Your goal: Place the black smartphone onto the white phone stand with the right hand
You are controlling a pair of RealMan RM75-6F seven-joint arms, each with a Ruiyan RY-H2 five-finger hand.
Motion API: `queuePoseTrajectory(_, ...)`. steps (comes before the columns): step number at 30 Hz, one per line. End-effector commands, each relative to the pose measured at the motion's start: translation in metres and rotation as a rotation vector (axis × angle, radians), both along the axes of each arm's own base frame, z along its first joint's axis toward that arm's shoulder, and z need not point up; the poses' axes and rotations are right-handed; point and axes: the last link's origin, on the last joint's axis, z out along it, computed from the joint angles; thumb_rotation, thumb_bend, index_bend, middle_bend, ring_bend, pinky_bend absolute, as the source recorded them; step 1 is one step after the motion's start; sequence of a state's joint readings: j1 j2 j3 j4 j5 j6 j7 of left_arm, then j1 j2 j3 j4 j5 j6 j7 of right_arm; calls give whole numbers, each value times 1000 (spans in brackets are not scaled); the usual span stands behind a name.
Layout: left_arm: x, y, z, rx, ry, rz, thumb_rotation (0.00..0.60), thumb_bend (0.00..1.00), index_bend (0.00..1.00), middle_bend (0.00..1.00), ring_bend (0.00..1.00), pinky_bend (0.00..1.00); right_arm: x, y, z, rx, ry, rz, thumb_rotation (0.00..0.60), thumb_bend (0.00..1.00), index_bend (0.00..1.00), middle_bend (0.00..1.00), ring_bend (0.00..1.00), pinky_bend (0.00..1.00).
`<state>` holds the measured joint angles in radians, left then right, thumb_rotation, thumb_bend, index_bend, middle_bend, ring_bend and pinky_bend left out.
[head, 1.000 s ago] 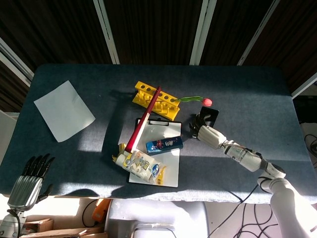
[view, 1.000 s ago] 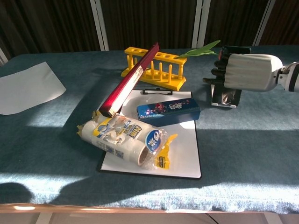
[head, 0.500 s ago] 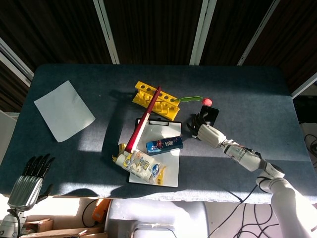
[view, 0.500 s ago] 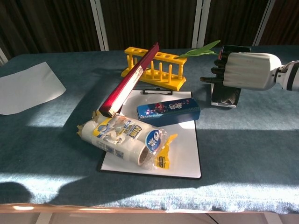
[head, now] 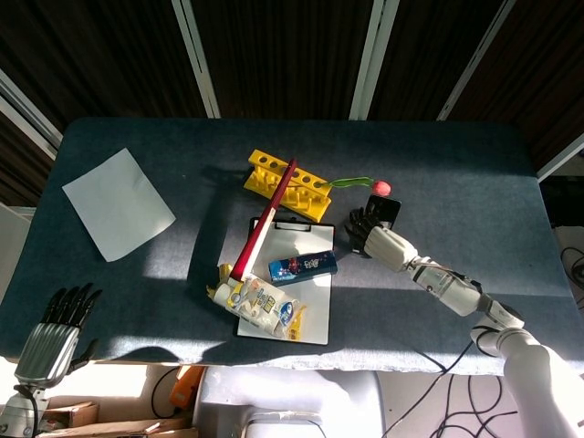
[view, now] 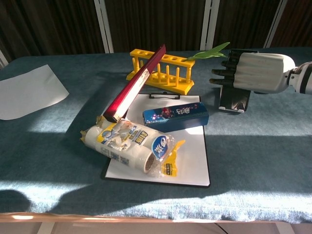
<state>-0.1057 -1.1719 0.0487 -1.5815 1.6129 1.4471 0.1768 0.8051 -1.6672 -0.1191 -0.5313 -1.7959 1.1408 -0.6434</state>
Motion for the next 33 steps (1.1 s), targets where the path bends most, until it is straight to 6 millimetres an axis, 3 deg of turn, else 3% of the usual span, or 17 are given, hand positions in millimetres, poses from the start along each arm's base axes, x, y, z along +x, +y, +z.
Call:
queuePoseTrajectory(1,0,0,0,0,0,-1,600,336,0,0,0,0,0,1,2,4,-15,-14,600,290,0,131,145,307)
queuePoseTrajectory(9,1,-1,0,-1,-1,-8,600,338,0,0,0,0,6,12,13,17,-117,-29,600,234,0,89,98,255)
queuePoseTrajectory(14,1,-3,3,9,-11,-13,600,336,0,0,0,0,10,43,33,-14,-414,-100,588,227,0,35,43,178)
queuePoseTrajectory(19,1,-3,5,15,-17,-16,600,336,0,0,0,0,8,64,43,-53,-555,-149,587,227,0,9,7,82)
queuePoseTrajectory(21,2,-4,8,26,-25,-18,600,336,0,0,0,0,-9,96,58,-139,-727,-284,598,227,0,0,0,9)
queuePoseTrajectory(22,1,-5,11,42,-27,-18,600,338,0,0,0,0,-36,133,69,-209,-893,-502,600,227,0,0,0,1)
queuePoseTrajectory(24,1,-6,14,53,-33,-17,600,341,0,0,0,0,-48,175,87,-262,-983,-693,600,227,0,0,0,0)
queuePoseTrajectory(27,1,-7,16,61,-49,-28,600,355,0,0,0,0,-61,213,111,-301,-1107,-761,600,216,0,0,0,0)
queuePoseTrajectory(30,2,-7,16,66,-58,-39,600,358,0,0,0,0,-81,235,127,-361,-1206,-793,600,212,0,0,0,0)
queuePoseTrajectory(33,5,-7,13,61,-68,-70,600,357,0,0,0,0,-90,234,136,-383,-1206,-809,600,211,0,0,0,0)
